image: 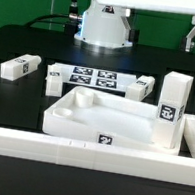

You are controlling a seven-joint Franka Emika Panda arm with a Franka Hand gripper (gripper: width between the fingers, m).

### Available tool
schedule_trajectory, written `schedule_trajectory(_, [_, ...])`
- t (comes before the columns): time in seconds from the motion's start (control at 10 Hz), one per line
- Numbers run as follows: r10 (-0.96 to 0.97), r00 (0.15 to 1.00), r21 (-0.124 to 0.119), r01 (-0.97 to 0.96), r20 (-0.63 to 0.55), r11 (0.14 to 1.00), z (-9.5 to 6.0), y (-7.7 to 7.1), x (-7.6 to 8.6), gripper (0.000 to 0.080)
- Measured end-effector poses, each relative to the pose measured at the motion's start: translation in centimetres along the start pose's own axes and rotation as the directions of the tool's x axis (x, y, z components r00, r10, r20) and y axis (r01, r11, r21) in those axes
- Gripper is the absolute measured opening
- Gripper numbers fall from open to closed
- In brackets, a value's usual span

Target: Assemble desk

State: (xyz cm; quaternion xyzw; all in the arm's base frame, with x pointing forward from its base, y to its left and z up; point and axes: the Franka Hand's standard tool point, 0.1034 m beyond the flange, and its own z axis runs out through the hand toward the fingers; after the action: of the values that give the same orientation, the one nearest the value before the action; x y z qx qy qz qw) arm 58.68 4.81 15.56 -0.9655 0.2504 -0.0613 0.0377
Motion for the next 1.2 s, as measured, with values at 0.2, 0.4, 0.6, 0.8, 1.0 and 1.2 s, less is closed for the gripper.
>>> schedule_trajectory(0.2, [0.000,1.000,0.000,0.000,0.000,1.000,0.0,0.0,0.0,0.0649])
schedule_trajectory(0.4, [-0.001,1.000,-0.001,0.001,0.001,1.000,0.1,0.0,0.0,0.0649])
schedule_trajectory(0.6, [0.002,1.000,0.001,-0.002,0.002,1.000,0.1,0.1,-0.2,0.0649])
schedule_trajectory(0.8, [0.027,0.999,0.006,-0.028,0.034,1.000,0.0,2.1,-2.6,0.0649])
schedule_trajectory(1.0, [0.018,0.999,0.009,-0.019,0.026,1.000,1.2,4.7,-3.9,0.0649])
schedule_trajectory(1.2, [0.006,1.000,0.006,-0.006,0.012,1.000,2.1,4.6,-4.2,0.0649])
